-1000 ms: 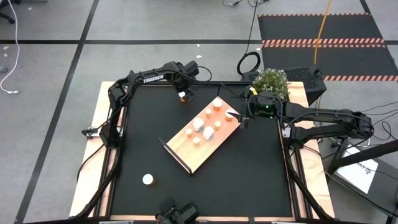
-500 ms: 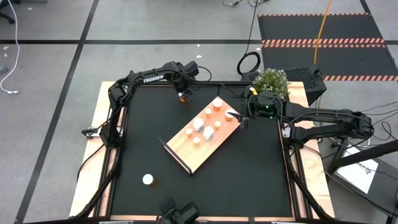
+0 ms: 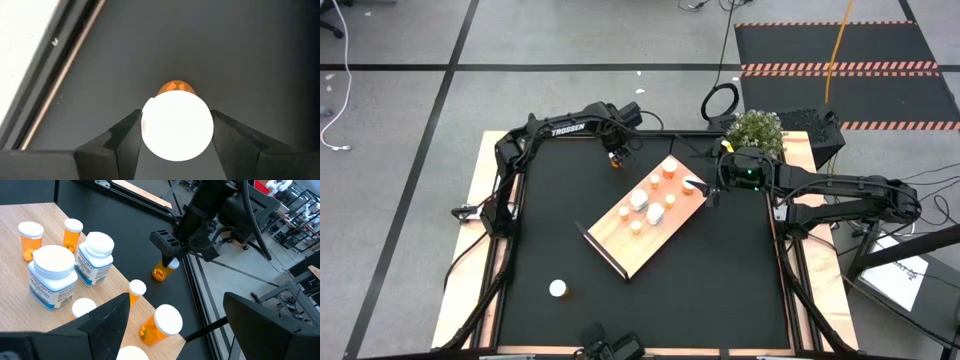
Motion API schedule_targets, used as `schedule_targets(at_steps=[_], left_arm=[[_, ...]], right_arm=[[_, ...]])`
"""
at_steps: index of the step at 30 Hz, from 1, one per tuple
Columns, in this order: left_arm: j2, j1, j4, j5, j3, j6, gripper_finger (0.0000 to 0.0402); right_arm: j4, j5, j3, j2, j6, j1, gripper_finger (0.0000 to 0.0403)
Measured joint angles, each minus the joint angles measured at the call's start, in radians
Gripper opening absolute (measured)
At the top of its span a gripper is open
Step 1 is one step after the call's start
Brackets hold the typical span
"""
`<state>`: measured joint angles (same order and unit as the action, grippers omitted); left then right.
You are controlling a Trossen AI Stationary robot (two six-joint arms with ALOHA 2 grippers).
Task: Pick and place medicine bottles onto shelf by color
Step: Put the large orange pill bottle on the shelf
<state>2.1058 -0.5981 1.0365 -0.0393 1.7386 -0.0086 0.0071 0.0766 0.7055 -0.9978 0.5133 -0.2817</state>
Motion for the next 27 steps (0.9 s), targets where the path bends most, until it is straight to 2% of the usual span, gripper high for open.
schedule_targets(at_steps=[15,27], left_arm=[[-0.050,0.030,0.096,-0.013,0.000,-0.004,0.0217],[-0.197,0.124,0.230,-0.013,0.000,-0.067,0.0218]], right_arm=[[0.000,0.000,0.000,0.000,0.004,0.000,0.0313],[-0.001,0.000,0.000,0.000,0.007,0.000,0.0313]])
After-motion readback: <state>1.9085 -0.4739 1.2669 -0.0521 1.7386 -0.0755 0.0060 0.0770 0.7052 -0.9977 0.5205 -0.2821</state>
